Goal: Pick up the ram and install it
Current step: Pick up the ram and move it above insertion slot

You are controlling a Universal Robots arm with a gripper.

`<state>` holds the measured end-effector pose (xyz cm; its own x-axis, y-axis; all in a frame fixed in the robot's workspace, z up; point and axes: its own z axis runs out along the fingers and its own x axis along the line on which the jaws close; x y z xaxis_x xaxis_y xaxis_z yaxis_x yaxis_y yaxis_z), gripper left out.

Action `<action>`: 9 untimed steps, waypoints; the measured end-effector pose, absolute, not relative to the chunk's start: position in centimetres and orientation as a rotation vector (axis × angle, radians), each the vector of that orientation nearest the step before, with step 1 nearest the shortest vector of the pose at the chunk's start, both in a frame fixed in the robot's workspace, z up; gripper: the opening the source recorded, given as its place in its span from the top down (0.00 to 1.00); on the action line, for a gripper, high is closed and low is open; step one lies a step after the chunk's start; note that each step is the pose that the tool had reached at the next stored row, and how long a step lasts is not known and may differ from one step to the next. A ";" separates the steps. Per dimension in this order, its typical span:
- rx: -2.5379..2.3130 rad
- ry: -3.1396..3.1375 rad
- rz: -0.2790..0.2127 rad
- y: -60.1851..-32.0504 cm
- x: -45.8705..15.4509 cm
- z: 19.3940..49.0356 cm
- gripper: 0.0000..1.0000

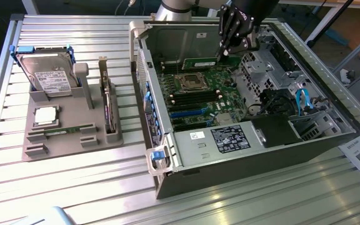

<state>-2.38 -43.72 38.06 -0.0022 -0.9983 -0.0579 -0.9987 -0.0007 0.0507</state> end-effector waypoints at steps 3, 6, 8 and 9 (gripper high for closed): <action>-2.213 2.215 0.123 -43.3 -2.4 38.0 0.88; -2.212 2.213 0.126 -43.0 -2.4 38.0 0.88; -2.212 2.213 0.126 -43.0 -2.4 38.0 0.88; -2.212 2.213 0.126 -43.0 -2.4 38.0 0.88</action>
<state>-2.38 -43.02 37.95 -0.0022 -0.9979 -0.0642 -0.9988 -0.0010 0.0498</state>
